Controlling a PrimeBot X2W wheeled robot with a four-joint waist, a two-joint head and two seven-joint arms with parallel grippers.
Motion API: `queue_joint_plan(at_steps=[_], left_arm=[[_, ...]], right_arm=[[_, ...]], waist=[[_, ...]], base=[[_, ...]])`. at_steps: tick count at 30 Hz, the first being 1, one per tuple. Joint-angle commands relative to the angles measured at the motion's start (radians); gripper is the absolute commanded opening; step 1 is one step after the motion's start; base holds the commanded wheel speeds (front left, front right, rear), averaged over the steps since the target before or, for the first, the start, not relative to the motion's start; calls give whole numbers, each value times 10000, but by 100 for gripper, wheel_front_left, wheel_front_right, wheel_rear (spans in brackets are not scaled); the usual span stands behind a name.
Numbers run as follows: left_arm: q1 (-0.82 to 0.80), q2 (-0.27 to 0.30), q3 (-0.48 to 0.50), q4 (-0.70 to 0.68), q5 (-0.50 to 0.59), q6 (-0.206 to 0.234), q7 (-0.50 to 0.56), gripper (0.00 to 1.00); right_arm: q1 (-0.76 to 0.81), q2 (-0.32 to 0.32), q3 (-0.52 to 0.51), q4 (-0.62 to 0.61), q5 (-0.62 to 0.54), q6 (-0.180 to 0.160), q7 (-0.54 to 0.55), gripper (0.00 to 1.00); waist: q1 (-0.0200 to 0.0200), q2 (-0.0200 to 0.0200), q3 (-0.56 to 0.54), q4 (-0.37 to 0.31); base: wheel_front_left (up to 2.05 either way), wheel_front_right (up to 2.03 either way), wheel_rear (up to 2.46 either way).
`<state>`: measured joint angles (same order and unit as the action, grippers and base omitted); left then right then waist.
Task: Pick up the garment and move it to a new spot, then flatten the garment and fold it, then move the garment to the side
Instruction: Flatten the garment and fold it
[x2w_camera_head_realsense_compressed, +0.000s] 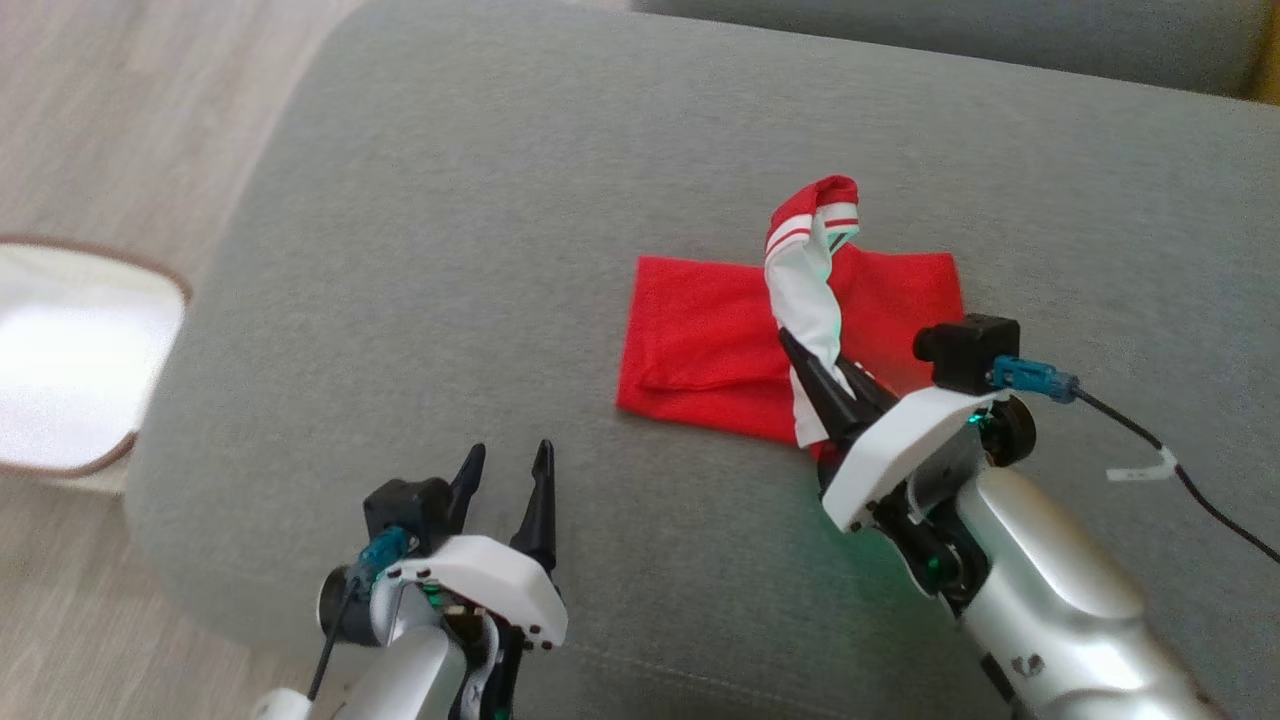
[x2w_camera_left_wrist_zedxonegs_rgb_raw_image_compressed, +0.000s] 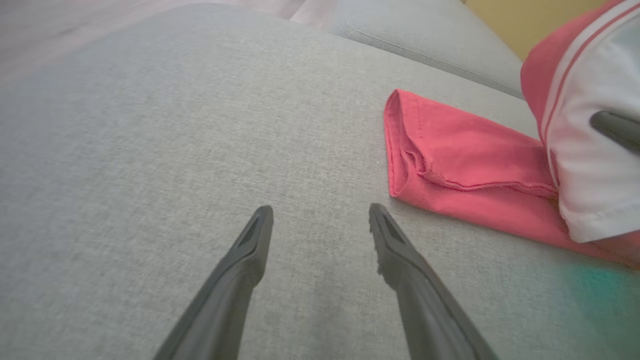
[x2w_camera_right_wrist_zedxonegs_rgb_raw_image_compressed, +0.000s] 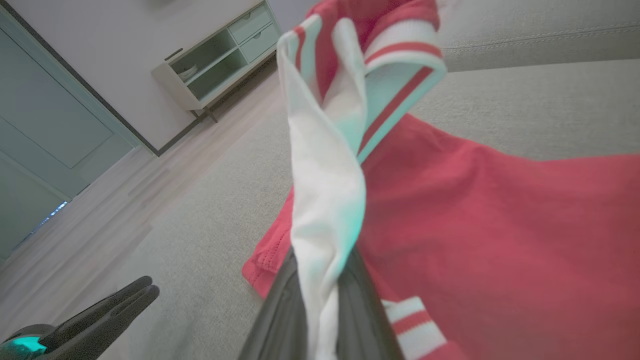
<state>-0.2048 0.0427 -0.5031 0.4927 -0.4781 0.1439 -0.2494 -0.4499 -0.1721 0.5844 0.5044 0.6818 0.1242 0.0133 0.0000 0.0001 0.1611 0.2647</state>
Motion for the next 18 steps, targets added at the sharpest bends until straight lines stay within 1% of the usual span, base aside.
queue_joint_plan(at_steps=[1,2,3,4,5,6,10,13,14,18], left_arm=[[-146,76,256,-242,-117,78,-124,100],[-134,76,258,-258,-161,127,-124,100],[-122,76,250,-276,-187,158,-124,100],[-115,76,228,-281,-191,171,-124,100],[-105,76,211,-275,-204,182,-124,100],[-97,76,206,-274,-202,192,-124,100],[-63,76,282,-276,-189,270,-124,100],[-53,76,408,-311,-160,301,-124,100],[-59,76,449,-333,-149,298,-124,100],[-85,76,577,-451,-53,302,-124,100]], right_arm=[[-460,195,49,-147,-121,65,-148,0],[-550,291,42,41,-217,65,-214,2],[-638,390,18,239,-308,65,-283,14],[-724,492,-31,449,-390,65,-362,39],[-807,593,-40,609,-448,65,-465,85],[-885,694,-77,708,-451,65,-652,100],[-1074,960,-134,892,-151,65,-1354,100],[-1206,911,-385,1305,-509,65,-1999,100],[-1240,860,-539,1497,-716,65,-2182,100],[-1245,764,-1675,2115,-1492,65,-2643,100]], waist=[[0,-1,115,461],[0,-1,130,571],[0,-1,153,666],[0,-1,169,746],[0,-1,174,816],[0,-1,173,862],[0,-1,131,836],[0,-1,75,603],[0,-1,55,499],[0,-1,20,19]], base=[[0,0,0],[0,0,0],[0,0,0],[0,0,0],[0,0,0],[0,0,0],[0,0,0],[0,0,0],[0,0,0],[0,0,0]])
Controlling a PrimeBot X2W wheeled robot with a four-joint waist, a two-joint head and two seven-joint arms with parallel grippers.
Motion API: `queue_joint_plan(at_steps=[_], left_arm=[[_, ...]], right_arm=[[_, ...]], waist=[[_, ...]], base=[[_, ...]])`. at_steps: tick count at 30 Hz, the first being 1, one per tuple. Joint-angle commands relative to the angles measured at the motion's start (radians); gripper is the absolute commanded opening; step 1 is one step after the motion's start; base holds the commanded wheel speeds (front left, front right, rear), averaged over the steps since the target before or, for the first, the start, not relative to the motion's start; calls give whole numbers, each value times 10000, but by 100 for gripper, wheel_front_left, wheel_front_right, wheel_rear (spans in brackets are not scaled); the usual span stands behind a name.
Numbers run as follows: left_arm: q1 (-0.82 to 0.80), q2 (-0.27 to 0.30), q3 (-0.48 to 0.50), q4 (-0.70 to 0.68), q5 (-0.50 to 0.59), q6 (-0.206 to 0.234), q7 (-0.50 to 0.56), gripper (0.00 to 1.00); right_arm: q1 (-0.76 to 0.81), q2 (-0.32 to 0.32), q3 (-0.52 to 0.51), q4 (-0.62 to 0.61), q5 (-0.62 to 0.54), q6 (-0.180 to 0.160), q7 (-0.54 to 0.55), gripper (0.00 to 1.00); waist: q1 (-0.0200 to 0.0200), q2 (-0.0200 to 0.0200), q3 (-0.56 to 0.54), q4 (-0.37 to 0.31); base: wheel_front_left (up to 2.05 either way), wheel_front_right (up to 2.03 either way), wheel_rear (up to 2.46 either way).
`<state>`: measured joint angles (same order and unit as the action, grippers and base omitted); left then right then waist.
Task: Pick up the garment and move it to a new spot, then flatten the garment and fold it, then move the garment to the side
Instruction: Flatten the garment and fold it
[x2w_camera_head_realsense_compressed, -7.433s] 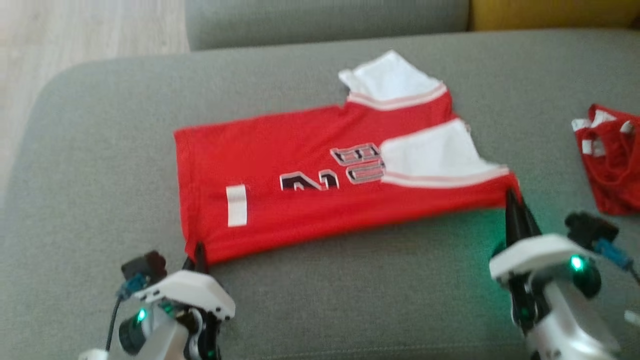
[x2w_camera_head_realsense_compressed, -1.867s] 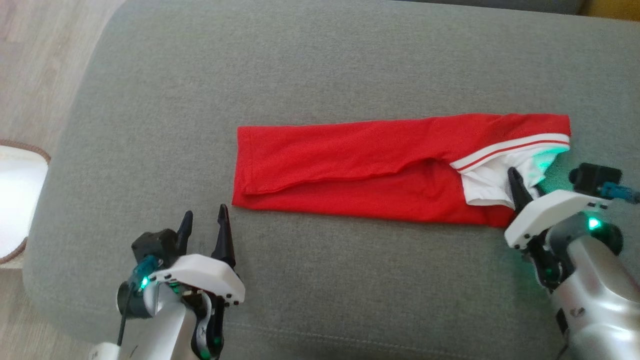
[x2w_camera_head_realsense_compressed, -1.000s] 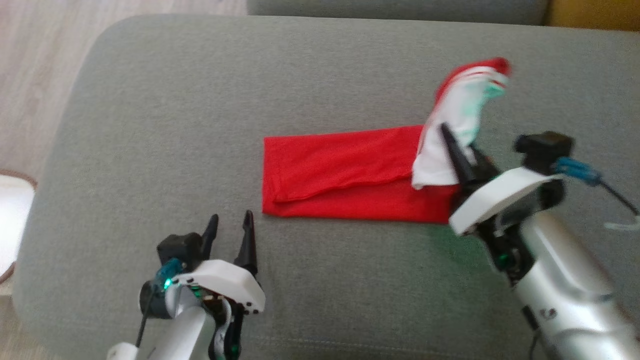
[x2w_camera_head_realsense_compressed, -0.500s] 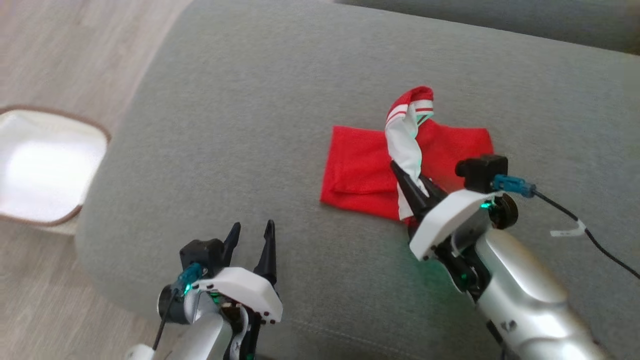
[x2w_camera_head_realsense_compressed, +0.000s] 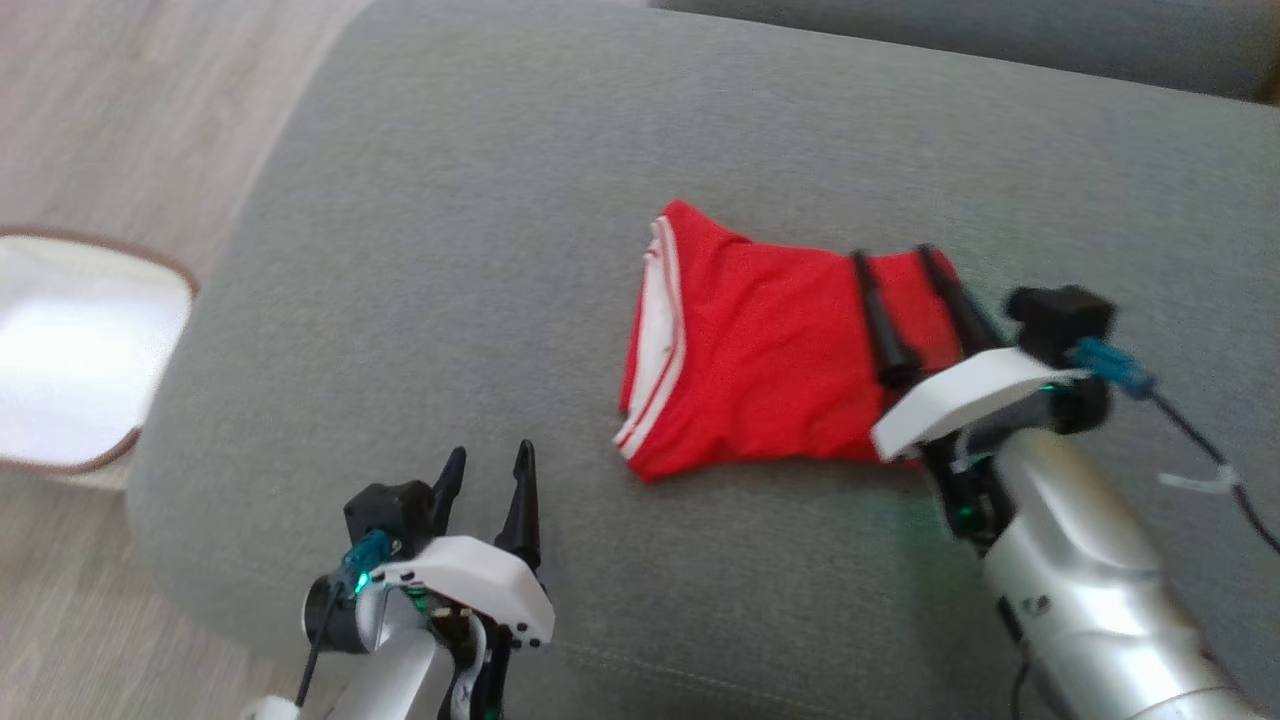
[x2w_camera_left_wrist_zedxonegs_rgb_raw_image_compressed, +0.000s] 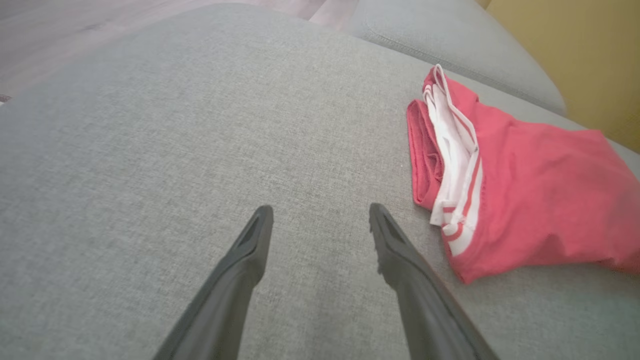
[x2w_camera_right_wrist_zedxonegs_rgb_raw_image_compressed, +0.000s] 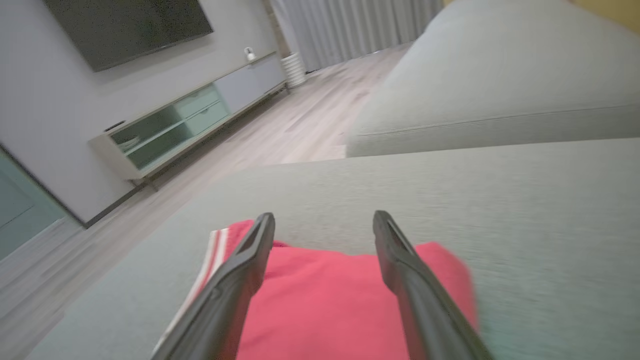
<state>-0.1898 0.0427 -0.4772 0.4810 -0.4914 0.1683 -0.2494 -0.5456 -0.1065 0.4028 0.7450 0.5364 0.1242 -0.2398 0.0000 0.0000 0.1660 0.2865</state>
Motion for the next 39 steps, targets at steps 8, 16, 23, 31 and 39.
queue_joint_plan(at_steps=[8,16,23,31,39], left_arm=[[-248,76,824,-621,638,155,-124,100],[121,76,1606,-928,1446,251,-124,100],[654,76,2134,-941,2063,376,-124,100],[1278,76,2448,-1127,2381,396,-124,100],[1839,76,2685,-1366,2420,336,-124,100]], right_arm=[[556,202,-2775,-574,-1901,65,-216,100],[1725,511,-4190,-1198,-3352,65,-218,100],[2588,558,-3978,-1354,-3558,65,-219,100],[3116,561,-3690,-1552,-3645,65,-219,100],[3468,562,-3526,-1663,-3405,65,-219,100]], waist=[[0,0,-163,-1199],[0,0,-421,-2106],[0,0,-927,-2661],[0,0,-1337,-2932],[0,0,-1601,-2905]], base=[[0,0,0],[0,0,0],[0,0,0],[0,0,0],[0,0,0]])
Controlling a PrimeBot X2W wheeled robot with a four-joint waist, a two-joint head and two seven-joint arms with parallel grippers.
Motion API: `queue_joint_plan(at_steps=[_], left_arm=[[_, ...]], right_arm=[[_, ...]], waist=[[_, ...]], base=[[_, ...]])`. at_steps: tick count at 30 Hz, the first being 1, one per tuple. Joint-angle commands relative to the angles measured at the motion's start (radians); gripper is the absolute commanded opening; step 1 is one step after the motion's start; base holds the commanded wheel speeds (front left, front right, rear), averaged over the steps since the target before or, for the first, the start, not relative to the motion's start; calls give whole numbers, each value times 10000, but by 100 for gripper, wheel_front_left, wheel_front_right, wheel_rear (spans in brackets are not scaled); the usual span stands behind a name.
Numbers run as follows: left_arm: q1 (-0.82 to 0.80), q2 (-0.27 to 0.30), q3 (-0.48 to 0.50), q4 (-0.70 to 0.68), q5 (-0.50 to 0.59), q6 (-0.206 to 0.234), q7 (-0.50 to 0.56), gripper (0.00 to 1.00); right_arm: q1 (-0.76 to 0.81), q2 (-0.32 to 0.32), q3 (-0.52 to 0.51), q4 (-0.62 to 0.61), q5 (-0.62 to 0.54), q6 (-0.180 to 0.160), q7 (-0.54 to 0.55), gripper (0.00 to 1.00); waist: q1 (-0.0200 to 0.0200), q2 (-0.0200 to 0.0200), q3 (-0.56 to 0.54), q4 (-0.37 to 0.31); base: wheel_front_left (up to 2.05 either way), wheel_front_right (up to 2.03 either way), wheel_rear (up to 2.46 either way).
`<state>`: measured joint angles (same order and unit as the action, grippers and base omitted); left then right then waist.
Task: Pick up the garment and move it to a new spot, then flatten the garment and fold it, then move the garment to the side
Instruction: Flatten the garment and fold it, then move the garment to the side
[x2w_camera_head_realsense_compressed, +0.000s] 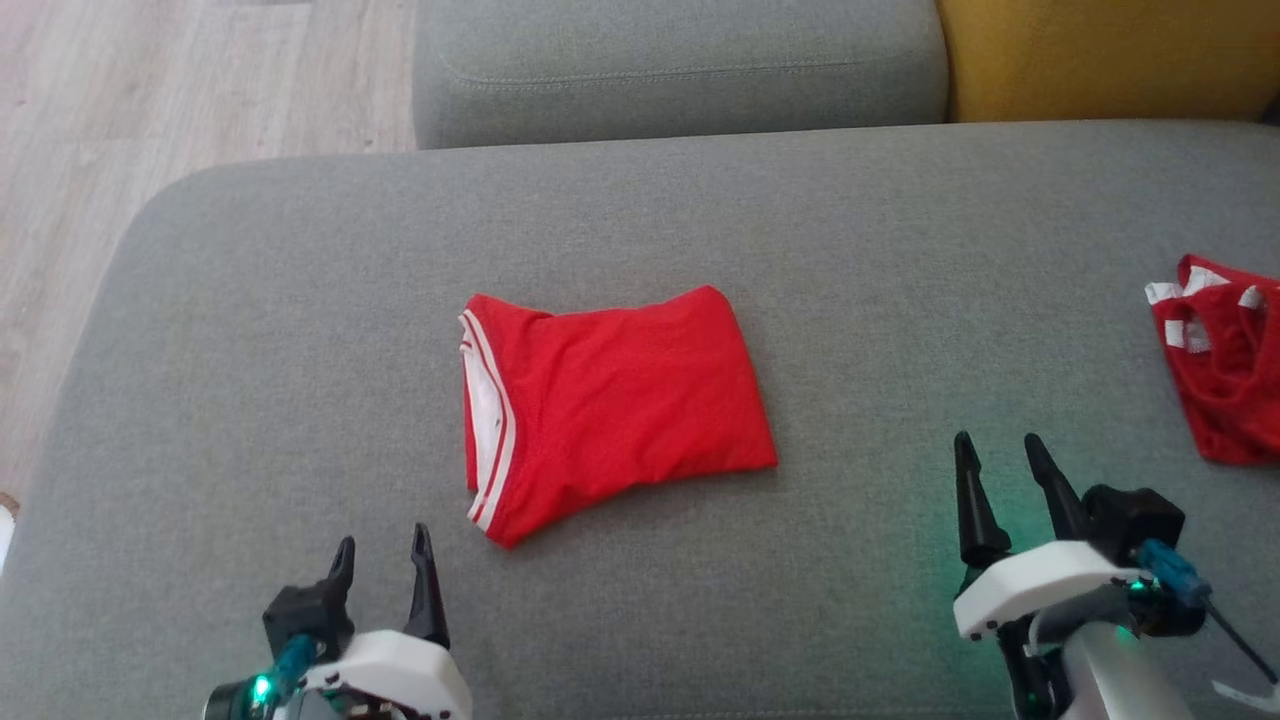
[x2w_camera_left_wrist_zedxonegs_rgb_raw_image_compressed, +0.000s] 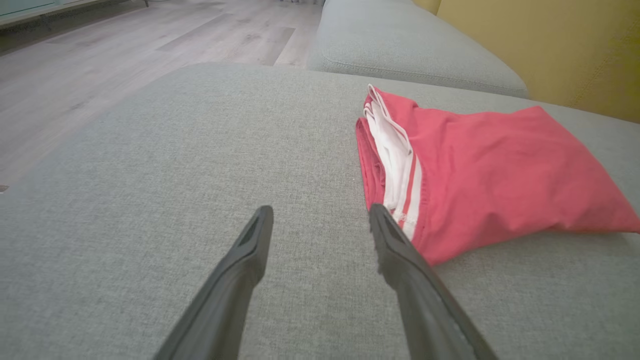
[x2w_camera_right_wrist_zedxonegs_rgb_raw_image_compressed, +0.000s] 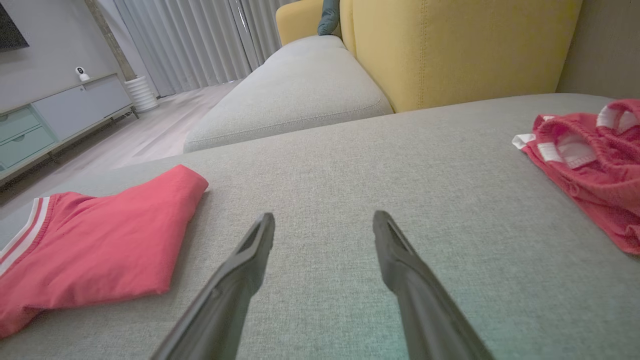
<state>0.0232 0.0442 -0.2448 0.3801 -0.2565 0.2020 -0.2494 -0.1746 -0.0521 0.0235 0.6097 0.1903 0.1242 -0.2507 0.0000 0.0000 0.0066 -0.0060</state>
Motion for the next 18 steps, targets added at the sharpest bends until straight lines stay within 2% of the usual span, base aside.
queue_joint_plan(at_steps=[1,9,13,18], left_arm=[[-271,60,359,-362,79,-18,-124,100],[-355,60,49,-394,-110,-81,-124,100],[-554,60,-282,-359,-152,-113,-124,100],[-708,60,-442,-231,-334,-76,-124,100]], right_arm=[[-237,17,284,-303,80,65,-110,100],[-360,18,562,-99,189,65,-110,100],[-693,18,967,254,328,65,-110,100],[-1434,18,1214,1285,385,65,-76,100]], waist=[[0,0,-11,49],[0,0,204,621],[0,0,554,1438],[0,0,992,2473]], base=[[0,0,0],[0,0,0],[0,0,0],[0,0,0]])
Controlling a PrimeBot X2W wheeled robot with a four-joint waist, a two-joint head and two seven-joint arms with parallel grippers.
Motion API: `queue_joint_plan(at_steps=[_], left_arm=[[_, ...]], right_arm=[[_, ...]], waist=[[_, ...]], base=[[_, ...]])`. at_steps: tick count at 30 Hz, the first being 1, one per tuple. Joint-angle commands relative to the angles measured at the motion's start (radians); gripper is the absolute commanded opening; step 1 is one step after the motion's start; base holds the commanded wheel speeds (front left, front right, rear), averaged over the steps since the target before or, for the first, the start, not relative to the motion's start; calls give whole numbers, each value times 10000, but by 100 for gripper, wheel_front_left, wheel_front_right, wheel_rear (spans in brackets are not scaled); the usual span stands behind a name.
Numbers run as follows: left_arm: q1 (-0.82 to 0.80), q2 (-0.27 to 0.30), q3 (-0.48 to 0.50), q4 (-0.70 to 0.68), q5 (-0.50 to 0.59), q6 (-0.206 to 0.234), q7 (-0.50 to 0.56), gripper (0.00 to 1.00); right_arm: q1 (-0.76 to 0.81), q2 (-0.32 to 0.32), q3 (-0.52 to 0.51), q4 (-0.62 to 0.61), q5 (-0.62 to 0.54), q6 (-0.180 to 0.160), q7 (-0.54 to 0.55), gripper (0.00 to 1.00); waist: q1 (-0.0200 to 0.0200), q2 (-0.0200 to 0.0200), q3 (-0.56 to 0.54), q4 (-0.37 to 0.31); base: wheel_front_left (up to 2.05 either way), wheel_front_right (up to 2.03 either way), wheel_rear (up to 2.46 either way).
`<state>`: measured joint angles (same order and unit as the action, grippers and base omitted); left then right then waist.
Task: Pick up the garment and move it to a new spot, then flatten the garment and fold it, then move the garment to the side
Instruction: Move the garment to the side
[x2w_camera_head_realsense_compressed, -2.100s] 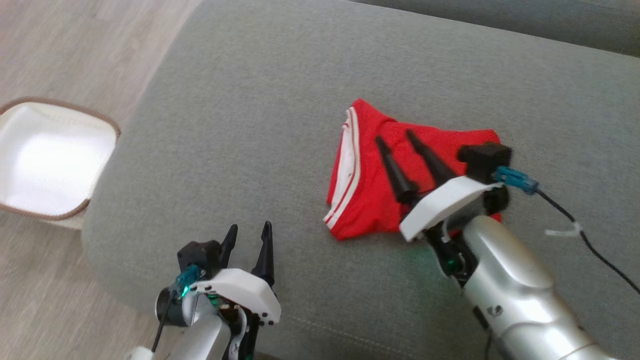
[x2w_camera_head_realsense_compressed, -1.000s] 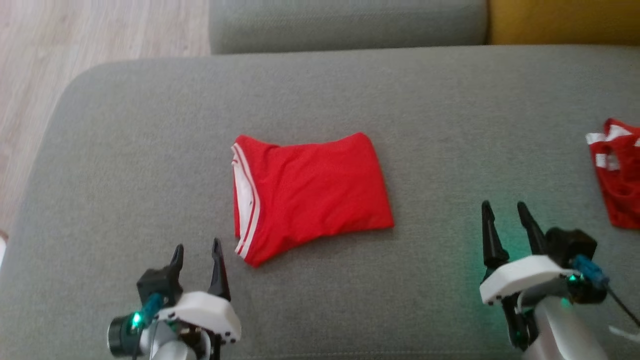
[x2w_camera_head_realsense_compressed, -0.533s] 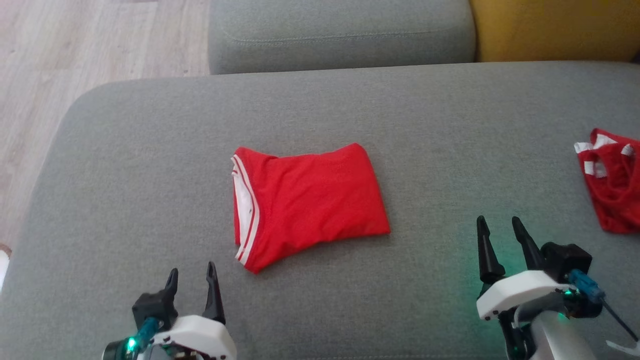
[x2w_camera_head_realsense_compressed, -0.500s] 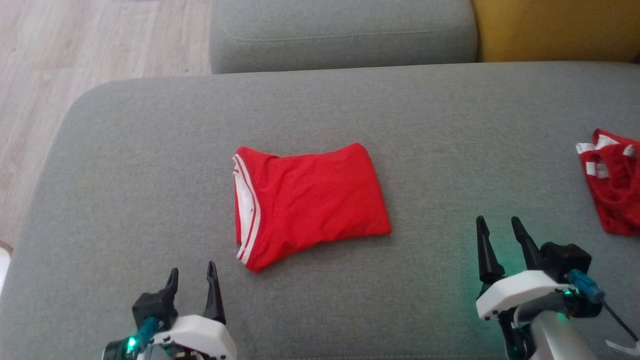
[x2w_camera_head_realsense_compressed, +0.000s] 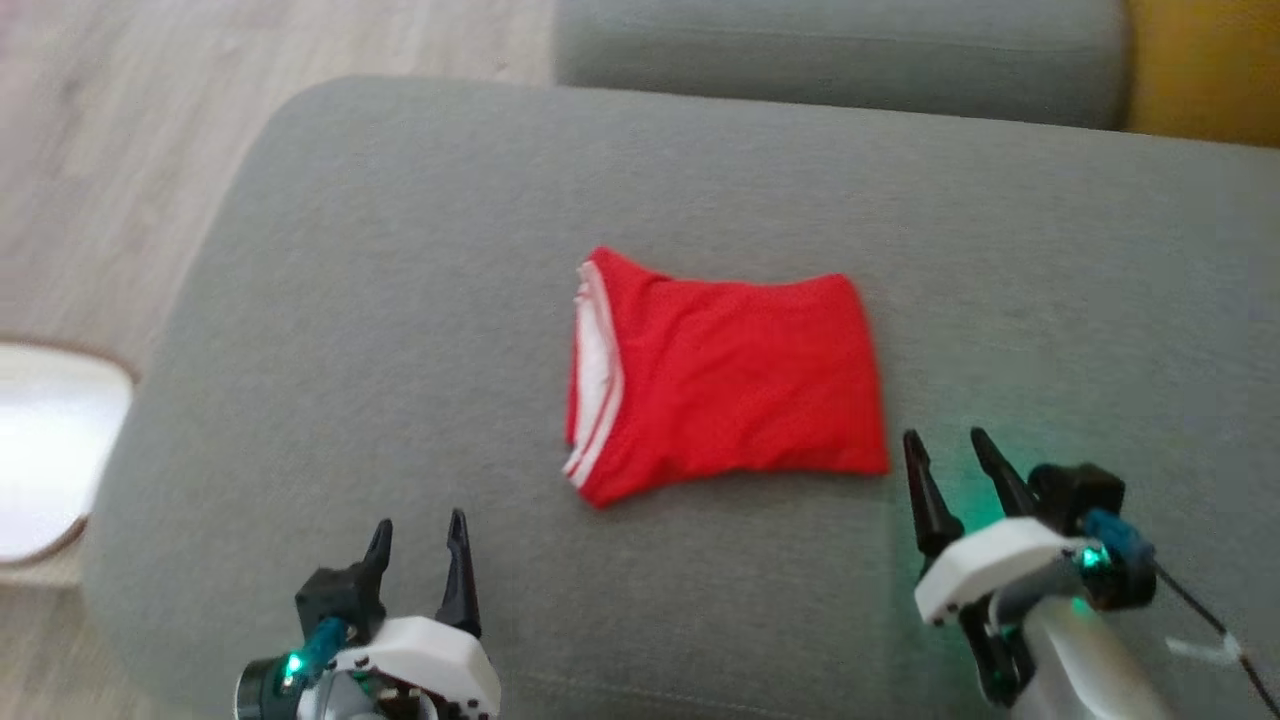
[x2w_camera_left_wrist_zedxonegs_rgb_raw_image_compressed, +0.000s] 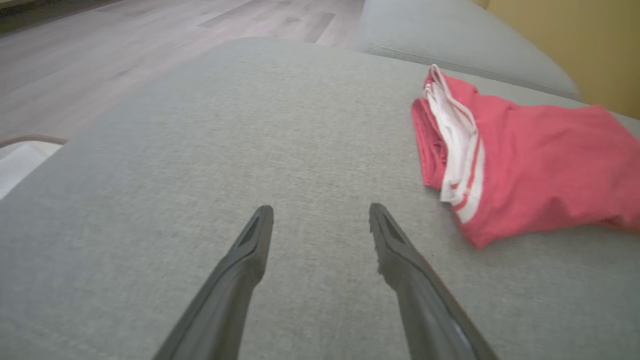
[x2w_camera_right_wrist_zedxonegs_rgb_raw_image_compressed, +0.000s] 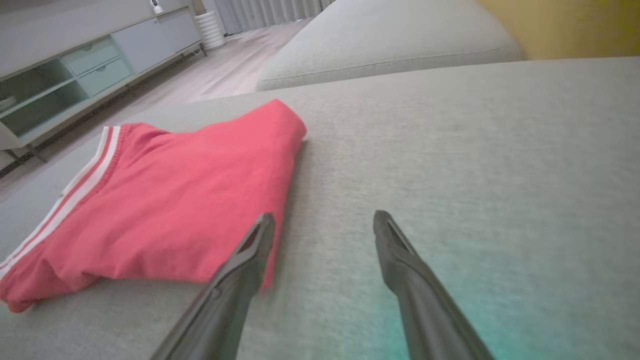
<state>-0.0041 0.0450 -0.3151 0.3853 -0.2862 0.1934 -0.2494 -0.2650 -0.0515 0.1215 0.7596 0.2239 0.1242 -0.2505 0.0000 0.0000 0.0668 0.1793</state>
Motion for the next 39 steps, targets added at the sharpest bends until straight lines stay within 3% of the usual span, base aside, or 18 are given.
queue_joint_plan(at_steps=[1,8,13,14,16,23,39], left_arm=[[-453,53,258,-289,-34,25,-124,100],[-419,53,358,-259,-44,26,-124,100],[-468,53,390,-288,-52,8,-124,100],[-477,53,395,-302,-63,19,-124,100],[-511,53,376,-319,-95,37,-124,100],[-604,53,424,-296,-76,20,-124,100],[-1532,53,627,-18,319,-292,-124,100]], right_arm=[[-728,12,220,-32,28,65,-80,100],[-2048,12,-235,1510,-242,65,100,100],[-2580,12,-626,2461,-460,65,269,100],[-2658,12,-676,2687,-418,65,335,91],[-2763,12,-542,2997,-110,65,377,0],[-2760,12,246,3121,927,65,40,0],[-2517,12,1967,2063,2386,65,-108,0]], waist=[[0,0,449,789],[0,0,868,1637],[0,0,983,1763],[0,0,999,1753],[0,0,1034,1660],[0,0,853,524],[0,0,1044,-5149]], base=[[0,0,0],[0,0,0],[0,0,0],[0,0,0],[0,0,0],[0,0,0],[0,0,0]])
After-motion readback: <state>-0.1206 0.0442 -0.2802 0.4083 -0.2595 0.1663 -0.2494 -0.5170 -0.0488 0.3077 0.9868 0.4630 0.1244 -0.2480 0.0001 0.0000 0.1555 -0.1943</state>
